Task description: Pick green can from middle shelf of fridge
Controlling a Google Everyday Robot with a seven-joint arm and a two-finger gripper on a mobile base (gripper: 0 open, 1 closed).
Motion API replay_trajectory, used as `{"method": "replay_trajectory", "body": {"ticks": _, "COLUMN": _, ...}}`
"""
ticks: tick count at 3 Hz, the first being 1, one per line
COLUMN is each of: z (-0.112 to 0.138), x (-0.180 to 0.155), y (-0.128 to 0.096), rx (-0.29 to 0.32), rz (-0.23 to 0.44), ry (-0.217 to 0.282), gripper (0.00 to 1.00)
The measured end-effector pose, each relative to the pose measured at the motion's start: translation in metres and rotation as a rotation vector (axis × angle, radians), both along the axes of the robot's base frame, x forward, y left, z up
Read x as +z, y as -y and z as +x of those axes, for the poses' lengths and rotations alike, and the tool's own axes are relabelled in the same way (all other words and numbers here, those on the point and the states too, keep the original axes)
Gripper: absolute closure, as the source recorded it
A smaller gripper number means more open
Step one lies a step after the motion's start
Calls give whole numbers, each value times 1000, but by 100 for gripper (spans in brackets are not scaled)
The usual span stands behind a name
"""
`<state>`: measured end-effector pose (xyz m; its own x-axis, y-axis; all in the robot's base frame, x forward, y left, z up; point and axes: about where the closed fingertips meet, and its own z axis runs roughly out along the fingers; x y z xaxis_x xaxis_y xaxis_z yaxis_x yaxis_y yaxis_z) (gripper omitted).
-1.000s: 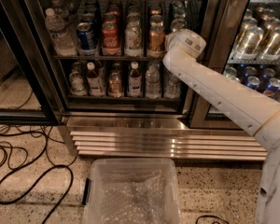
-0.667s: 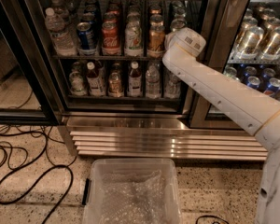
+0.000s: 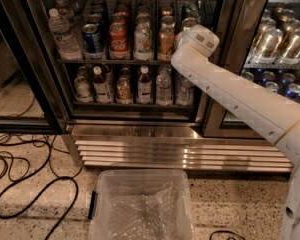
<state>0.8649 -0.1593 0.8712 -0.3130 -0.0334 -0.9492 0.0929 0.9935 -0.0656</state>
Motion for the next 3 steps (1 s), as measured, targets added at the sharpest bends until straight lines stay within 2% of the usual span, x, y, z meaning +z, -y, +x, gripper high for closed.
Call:
{"method": "replay_trajectory", "body": {"ticks": 1, "z": 3, "x": 1, "y": 2, "rx": -4, "rz": -3, "ry": -3, "gripper": 100}}
{"method": "replay_trajectory", "body": {"ticks": 2, "z": -9, "x": 13, "y": 14, "rx": -63, "rz": 3, "ry": -15, "gripper": 100}}
{"method": "replay_trajectory", "body": {"ticks": 3, "z": -35, "x": 22, "y": 32, "rx": -144, "rz": 18, "ry": -31, "gripper": 100}}
